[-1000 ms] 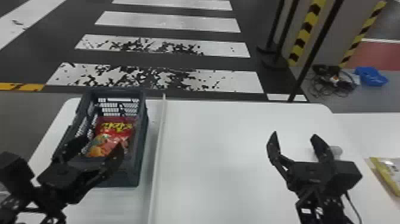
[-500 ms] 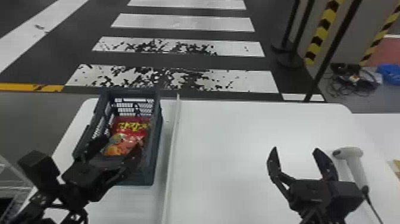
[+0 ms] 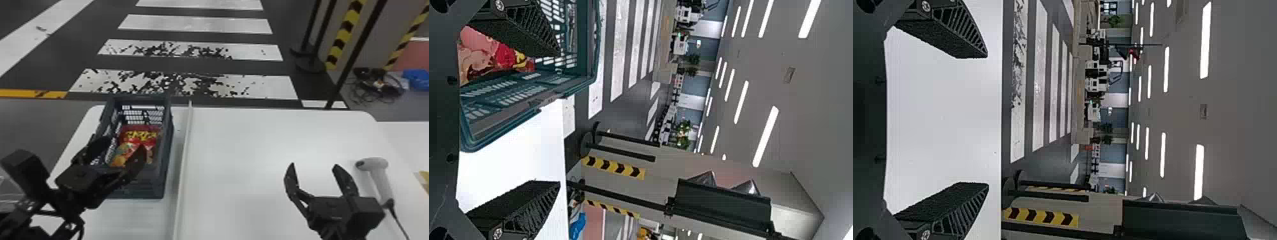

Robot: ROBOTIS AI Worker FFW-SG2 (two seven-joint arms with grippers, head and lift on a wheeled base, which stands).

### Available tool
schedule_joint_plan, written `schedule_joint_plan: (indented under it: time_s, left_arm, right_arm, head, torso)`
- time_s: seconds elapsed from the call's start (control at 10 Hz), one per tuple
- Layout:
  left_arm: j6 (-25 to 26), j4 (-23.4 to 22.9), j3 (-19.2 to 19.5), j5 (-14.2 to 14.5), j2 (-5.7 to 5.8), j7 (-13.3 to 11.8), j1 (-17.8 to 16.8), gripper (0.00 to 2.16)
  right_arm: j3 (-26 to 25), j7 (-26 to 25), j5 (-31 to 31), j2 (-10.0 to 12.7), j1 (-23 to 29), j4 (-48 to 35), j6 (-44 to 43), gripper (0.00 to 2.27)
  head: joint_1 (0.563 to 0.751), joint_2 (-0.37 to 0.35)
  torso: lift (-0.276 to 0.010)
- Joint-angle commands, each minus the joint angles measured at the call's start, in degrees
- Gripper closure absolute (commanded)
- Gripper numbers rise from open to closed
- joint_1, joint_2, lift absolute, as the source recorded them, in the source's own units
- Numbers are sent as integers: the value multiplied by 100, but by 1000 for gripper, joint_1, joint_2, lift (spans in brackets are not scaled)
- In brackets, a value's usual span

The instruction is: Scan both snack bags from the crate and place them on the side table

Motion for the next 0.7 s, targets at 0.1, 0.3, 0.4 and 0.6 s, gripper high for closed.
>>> schedule_joint_plan:
  time_s: [0.1, 0.3, 0.4, 0.6]
  left_arm:
    - [752, -41, 392, 157, 178, 36, -359, 73]
    - [1438, 29, 611, 210, 565, 36, -860, 73]
    - [1842, 214, 603, 272, 758, -7, -1238, 73]
    - [2440, 785, 365, 201, 1163, -87, -2081, 73]
  right_arm:
    - [0, 0, -18, 14, 10, 3, 151, 73]
    - [9, 9, -18, 14, 46, 3, 221, 76]
    - [9, 9, -18, 14, 63, -5, 292, 73]
    - [0, 9, 17, 14, 125, -49, 432, 73]
  head:
    - [695, 1]
    - [695, 39]
    - [695, 57]
    - [695, 75]
  torso:
    - [-95]
    - [-95]
    - [-95]
    - [-95]
